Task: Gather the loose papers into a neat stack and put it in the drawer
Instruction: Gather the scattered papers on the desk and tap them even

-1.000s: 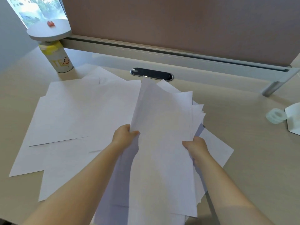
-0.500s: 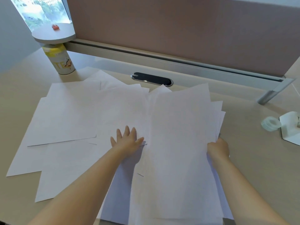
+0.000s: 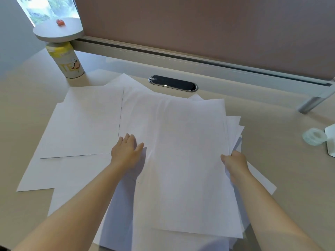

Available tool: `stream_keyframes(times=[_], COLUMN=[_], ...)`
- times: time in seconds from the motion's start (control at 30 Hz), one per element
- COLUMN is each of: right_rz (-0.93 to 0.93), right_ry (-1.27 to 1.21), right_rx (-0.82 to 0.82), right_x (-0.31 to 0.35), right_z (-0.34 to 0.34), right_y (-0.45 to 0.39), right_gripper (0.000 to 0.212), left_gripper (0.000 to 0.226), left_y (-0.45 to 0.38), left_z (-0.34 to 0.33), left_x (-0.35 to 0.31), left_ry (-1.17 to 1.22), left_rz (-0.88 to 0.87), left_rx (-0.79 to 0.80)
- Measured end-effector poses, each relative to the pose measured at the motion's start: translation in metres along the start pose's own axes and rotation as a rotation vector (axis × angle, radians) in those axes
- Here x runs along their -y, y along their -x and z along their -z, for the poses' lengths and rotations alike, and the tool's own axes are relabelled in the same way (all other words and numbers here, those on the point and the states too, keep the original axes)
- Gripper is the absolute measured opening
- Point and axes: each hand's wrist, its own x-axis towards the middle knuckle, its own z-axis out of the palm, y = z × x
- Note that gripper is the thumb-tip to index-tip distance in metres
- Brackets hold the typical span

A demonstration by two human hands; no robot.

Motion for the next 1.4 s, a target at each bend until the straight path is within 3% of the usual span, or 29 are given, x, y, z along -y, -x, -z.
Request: stream_keyframes(times=[0.2, 0.37, 0.43, 0.57, 0.73, 1.0, 1.07, 1.17, 1.23, 1.4], right_rz=[0.005, -0.001, -0.048, -0.06, -0.062, 0.055, 0.066, 0.09, 0.12, 0.154], right_ry=[-0.061, -0.043, -0.057, -0.048, -0.051, -0.137, -0.145, -0.154, -0.16, -0.116], right_rx=[0.097, 0.134, 0.185, 0.246, 0.224, 0.139, 0.131, 0.16, 0.189, 0.311], right_x=[0.017, 0.025, 0.028, 0.028, 0.024, 0.022, 0.027, 0.037, 0.048, 0.076], right_z=[-0.027, -0.039, -0.039, -0.041, -0.034, -0.031, -0.033, -0.045, -0.059, -0.107], right_y=[0.001, -0.003, -0.003, -0.001, -0.002, 0.001, 0.003, 0.01, 0.02, 0.034], right_gripper=[0.045, 0.041, 0.04, 0.04, 0.045, 0.044, 0.043, 0.042, 0.042, 0.04], left_gripper=[0.045, 0.043, 0.033, 0.05, 0.059, 0.011, 0.01, 0.014, 0.02, 0.005], left_y=[0.008, 0.001, -0.004, -0.011, -0.008, 0.01, 0.014, 0.011, 0.007, -0.008], left_z=[0.005, 0.012, 0.012, 0.009, 0.015, 0.027, 0.039, 0.056, 0.067, 0.095], left_x=[-0.01, -0.003, -0.001, -0.008, -0.022, -0.025, -0.022, -0.006, 0.009, 0.053], left_ry=[0.261, 0.566, 0.464, 0.242, 0.577, 0.935, 1.081, 1.051, 0.989, 0.956], left_rz=[-0.057, 0.087, 0.126, 0.237, 0.341, 0.204, 0.184, 0.185, 0.207, 0.274], left_rx=[0.096, 0.131, 0.096, 0.014, 0.098, 0.35, 0.414, 0.484, 0.429, 0.09])
